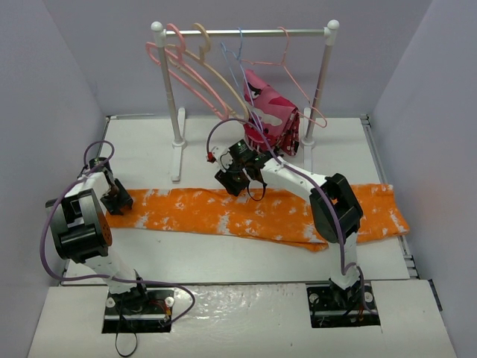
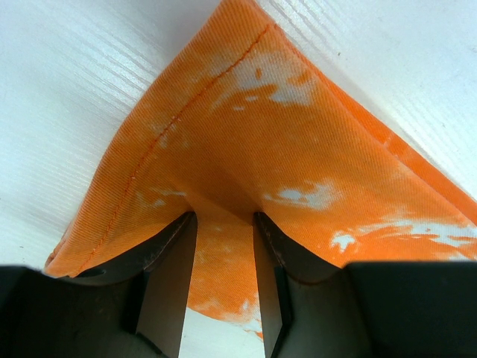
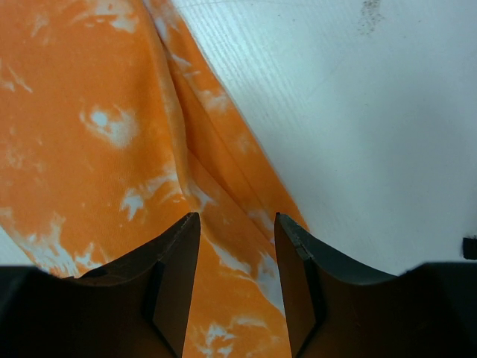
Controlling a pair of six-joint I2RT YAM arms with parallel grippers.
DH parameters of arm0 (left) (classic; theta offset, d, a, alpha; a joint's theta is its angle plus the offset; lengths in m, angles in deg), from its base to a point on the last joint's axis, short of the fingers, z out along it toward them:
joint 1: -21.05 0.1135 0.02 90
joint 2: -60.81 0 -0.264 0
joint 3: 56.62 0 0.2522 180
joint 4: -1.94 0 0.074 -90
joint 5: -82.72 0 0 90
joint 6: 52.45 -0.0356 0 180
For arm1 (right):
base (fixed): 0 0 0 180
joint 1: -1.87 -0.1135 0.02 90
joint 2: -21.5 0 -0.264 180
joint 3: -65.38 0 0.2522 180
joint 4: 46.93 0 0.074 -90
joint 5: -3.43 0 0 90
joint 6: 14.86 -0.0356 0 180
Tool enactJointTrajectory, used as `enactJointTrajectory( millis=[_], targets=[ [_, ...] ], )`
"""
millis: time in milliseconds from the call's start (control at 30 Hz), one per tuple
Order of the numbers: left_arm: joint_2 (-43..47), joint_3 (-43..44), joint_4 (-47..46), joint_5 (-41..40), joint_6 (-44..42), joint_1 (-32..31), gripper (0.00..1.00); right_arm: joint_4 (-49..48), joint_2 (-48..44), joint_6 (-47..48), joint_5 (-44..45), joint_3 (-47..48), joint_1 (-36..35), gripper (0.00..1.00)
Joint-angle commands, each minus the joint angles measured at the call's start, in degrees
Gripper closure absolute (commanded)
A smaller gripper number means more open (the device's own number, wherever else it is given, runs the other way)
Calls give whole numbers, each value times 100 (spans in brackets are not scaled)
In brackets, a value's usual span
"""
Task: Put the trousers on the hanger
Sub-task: Fold the trousers at the center of the board.
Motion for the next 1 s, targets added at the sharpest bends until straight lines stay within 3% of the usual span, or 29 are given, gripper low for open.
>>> enactJointTrajectory(
  millis=[0,267,467,533,867,967],
  targets=[
    [-232,58,-116,-127,-34,-21,67,42,91,75,-230,-4,-34,59],
    [-234,58,-106,-158,-44,-29,67,105,277,98,-204,12,-34,66],
    [-285,72,-72,-230,-69,-28,67,114,229,92,-12,-22,52,96],
    [-278,75,-50,-251,-76,-28,67,99,165,53,110,7,163,100],
    [-339,93,-10,-281,-79,-46,67,96,312,-72,648,436,370,100],
    [-338,93,7,-281,-96,-54,67,96,295,-202,682,391,370,88]
  ],
)
